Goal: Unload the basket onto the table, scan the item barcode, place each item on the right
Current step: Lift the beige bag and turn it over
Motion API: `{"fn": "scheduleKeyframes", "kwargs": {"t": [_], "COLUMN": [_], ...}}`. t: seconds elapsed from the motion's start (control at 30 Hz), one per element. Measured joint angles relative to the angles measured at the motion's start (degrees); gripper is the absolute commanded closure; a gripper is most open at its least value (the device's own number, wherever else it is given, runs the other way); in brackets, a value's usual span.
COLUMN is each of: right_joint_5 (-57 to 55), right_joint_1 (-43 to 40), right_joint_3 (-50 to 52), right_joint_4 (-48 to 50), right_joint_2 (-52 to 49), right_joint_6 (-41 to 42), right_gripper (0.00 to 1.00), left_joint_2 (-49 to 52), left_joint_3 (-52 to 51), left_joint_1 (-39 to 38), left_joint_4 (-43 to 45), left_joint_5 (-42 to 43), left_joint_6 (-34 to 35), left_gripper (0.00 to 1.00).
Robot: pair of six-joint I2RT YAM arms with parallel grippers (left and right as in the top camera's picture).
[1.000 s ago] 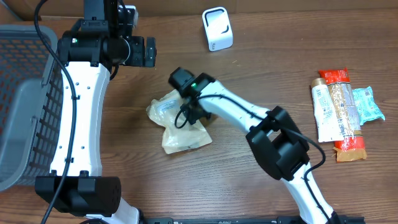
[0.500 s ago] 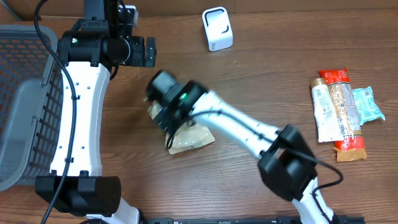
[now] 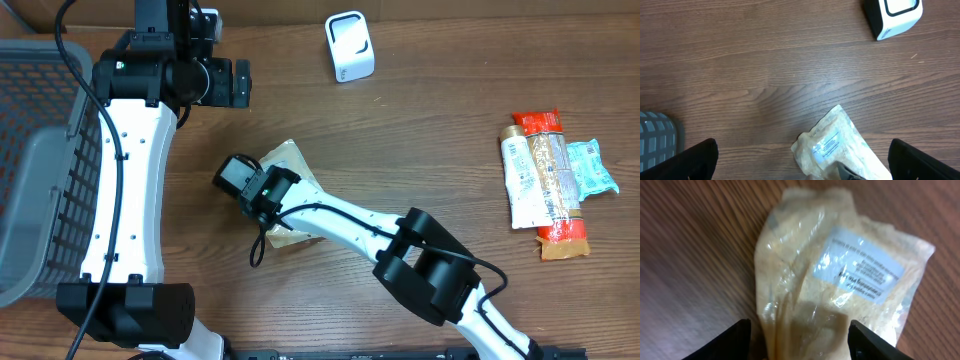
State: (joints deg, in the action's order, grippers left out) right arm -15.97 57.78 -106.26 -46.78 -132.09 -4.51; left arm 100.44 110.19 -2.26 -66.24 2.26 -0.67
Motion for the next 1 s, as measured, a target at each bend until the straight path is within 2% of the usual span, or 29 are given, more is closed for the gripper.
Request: {"fn": "scheduleKeyframes", "kwargs": {"t": [0.33,0.63,0.67,0.77,0.87,1.0], "right_joint_5": [-4.81,-10.49,-10.71,-11.47,-12.96,-13.38], "right_joint_1": [1.09,0.92,0.85,0.74,0.76,0.81], "right_joint_3": [0.00,0.00,0.00,0.00,-0.02,-0.90], "right_joint_4": [-1.27,-7.08,-7.43,-8.70,-9.68,-12.24], "right_joint_2": [-1.07,-2.29,-2.29,-2.34,-2.34,-2.34], "right_joint_6": [0.00,1.99,2.10,2.56,2.78,2.73], "right_gripper": [0.42,0.48,0.51,0.70,0.95,0.96], "left_joint_2": [0.00,0.00,0.00,0.00,0.00,0.00], "left_joint_3": [0.00,0.00,0.00,0.00,0.00,0.00], "left_joint_1": [0.00,0.00,0.00,0.00,0.00,0.00], "left_joint_4": [0.00,0.00,0.00,-0.02,0.00,0.00], "left_joint_5": [0.00,0.00,0.00,0.00,0.00,0.00], "left_joint_6": [0.02,0.02,0.00,0.00,0.00,0.02], "left_gripper": [0.00,0.00,0.01,0.01,0.01,0.00]}}
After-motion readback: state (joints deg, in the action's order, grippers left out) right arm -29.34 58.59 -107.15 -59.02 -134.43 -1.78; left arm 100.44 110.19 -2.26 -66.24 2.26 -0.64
